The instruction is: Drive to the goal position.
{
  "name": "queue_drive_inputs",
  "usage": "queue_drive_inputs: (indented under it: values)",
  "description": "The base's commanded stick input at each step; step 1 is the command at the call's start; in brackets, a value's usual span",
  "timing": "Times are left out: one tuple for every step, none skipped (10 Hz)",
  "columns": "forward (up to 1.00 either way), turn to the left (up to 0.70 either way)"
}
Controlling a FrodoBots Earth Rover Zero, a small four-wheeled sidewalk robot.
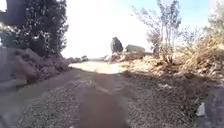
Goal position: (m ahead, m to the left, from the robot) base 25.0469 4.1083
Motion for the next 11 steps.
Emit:
queue_drive_inputs:
  values:
    - [0.50,0.00]
    - [0.50,0.00]
    - [0.50,0.00]
    - [0.50,0.07]
    - [0.50,0.38]
    - [0.50,0.47]
    - [0.50,0.24]
    - [0.50,0.00]
    - [0.50,0.00]
    - [0.50,0.00]
    - [0.50,0.00]
